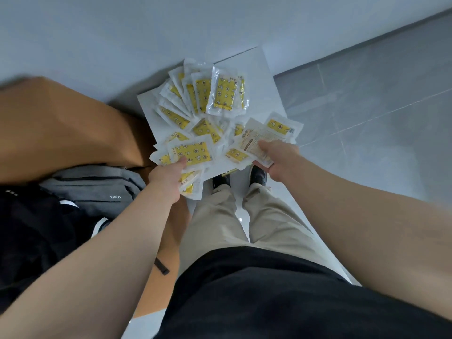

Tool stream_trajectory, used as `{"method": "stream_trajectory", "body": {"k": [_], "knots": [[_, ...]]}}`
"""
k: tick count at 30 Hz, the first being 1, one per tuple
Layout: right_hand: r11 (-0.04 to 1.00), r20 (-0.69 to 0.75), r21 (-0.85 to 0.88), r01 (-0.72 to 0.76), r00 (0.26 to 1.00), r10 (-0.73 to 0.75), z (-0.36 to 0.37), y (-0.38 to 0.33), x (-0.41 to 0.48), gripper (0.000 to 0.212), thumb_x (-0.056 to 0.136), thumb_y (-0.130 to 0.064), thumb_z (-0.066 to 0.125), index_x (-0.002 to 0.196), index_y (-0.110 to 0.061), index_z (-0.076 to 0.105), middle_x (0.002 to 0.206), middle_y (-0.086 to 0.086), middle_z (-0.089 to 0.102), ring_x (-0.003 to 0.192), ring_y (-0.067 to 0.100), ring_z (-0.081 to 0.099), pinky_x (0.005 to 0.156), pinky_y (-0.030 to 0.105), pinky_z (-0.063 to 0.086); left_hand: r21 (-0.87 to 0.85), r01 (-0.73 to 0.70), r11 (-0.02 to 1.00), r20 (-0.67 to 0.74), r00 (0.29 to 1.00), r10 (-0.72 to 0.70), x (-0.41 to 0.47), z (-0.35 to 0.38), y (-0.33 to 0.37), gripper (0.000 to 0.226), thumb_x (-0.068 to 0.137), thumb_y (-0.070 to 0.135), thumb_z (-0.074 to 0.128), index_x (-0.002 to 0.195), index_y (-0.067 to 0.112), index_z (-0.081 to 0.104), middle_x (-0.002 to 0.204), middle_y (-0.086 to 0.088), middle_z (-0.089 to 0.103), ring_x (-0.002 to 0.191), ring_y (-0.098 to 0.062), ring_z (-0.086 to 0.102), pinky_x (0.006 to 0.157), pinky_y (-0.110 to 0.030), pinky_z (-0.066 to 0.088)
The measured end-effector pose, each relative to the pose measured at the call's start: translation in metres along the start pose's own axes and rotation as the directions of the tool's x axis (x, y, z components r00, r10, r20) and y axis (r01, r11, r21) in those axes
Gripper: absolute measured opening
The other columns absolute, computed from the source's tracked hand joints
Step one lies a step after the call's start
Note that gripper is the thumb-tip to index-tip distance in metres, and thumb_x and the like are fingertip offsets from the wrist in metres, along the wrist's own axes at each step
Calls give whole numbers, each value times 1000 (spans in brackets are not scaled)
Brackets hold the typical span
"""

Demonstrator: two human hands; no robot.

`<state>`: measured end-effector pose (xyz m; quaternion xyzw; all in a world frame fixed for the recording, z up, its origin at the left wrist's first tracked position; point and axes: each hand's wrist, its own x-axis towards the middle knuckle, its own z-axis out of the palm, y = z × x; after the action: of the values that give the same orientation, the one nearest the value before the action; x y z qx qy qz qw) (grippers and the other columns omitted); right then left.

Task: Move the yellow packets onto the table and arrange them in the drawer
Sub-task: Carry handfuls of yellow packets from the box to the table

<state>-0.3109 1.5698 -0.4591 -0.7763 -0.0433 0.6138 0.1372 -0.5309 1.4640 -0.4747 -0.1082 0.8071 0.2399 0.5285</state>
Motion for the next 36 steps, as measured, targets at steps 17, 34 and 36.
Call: {"method": "stream_trajectory", "body": {"k": [17, 34, 36], "knots": [[837, 92, 536, 112, 978, -190, -142, -38, -115, 28, 88, 2, 73, 113, -7, 66, 104, 13, 77, 89, 30, 77, 71, 48, 63, 113, -218, 969, 312, 934, 174, -174, 56, 100, 27, 83, 30, 81, 104, 18, 70, 107, -5, 74, 91, -27, 72, 91, -49, 57], [294, -141, 935, 198, 969, -205, -495, 37, -119, 23, 90, 2, 70, 111, -7, 68, 89, 9, 80, 73, 22, 78, 57, 36, 61, 368, -561, 742, 672, 712, 205, -406, 369, -25, 22, 87, 25, 78, 107, 19, 72, 99, -7, 77, 87, -28, 73, 74, -46, 58], [247, -169, 944, 217, 965, -203, -544, 56, -118, 23, 91, 2, 69, 112, -8, 68, 89, 8, 80, 73, 21, 78, 57, 36, 61, 387, -584, 713, 707, 685, 177, -437, 411, -59, 26, 86, 27, 79, 110, 20, 72, 101, -7, 77, 87, -28, 74, 69, -45, 58]]}}
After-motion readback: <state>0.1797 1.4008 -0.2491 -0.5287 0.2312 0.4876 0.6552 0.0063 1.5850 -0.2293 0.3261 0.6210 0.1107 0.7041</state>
